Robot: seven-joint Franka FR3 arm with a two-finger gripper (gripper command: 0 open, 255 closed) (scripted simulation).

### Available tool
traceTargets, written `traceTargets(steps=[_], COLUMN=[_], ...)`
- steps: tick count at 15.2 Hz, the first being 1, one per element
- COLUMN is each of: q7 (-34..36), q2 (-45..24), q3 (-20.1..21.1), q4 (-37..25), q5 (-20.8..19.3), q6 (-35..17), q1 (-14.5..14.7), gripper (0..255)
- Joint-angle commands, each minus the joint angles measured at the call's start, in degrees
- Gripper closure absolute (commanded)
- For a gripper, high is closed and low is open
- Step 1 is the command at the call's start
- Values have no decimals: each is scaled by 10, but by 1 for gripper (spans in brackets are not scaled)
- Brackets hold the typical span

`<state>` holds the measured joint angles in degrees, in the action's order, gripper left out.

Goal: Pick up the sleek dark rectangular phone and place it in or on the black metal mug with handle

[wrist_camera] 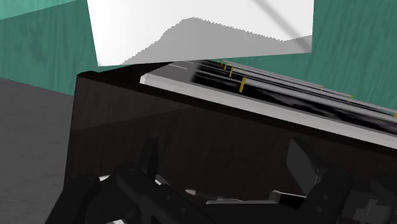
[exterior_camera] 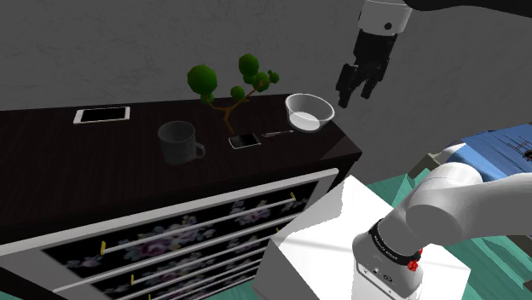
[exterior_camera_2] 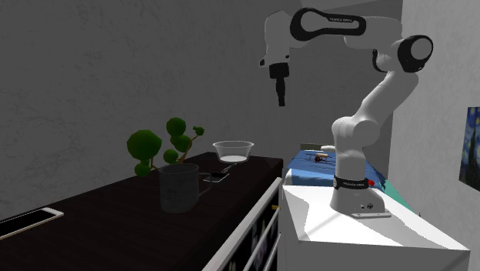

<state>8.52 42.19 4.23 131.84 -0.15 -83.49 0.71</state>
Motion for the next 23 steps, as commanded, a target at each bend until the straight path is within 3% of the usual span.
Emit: traceTargets(steps=[1, 7, 14, 19, 23], q7=[0, 214, 454, 628, 777], q2=[0, -25, -113, -206, -294], q3=[0, 83, 182, 248, 294], q4=[0, 51, 62, 41, 11], q5=[0, 75, 131, 133, 101], q6=[0, -94, -226, -323, -395], q1=[0, -33, -79, -123, -162], gripper=[0, 0, 0, 0, 0])
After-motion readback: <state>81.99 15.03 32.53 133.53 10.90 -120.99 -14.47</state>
